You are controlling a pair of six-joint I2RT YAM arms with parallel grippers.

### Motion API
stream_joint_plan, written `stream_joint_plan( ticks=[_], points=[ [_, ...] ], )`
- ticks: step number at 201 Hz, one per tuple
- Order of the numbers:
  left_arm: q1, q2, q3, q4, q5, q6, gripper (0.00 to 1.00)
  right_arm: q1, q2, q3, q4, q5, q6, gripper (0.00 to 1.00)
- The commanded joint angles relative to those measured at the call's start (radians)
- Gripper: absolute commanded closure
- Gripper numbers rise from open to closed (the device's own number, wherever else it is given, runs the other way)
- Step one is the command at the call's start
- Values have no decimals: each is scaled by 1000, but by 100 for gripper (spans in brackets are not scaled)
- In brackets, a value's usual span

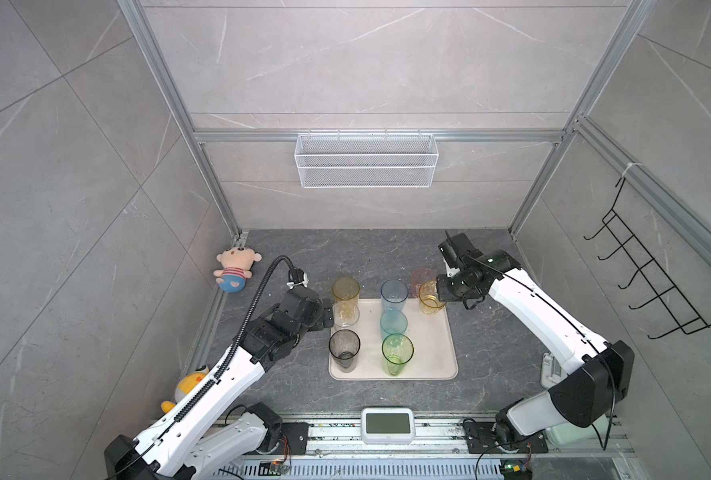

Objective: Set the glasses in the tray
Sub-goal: 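Lift the yellow glass and carry it toward the tray, then lower the yellow glass onto the tray's far corner and open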

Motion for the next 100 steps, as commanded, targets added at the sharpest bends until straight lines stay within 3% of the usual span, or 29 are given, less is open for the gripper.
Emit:
stream_joint_plan(
  ticks=[1,100],
  points=[
    [5,-21,14,24,14,-19,0,-7,-34,-75,114,-26,46,100],
    [5,-16,18,24,14,-16,0,-50,17,-292,344,-41,55,100]
  ],
)
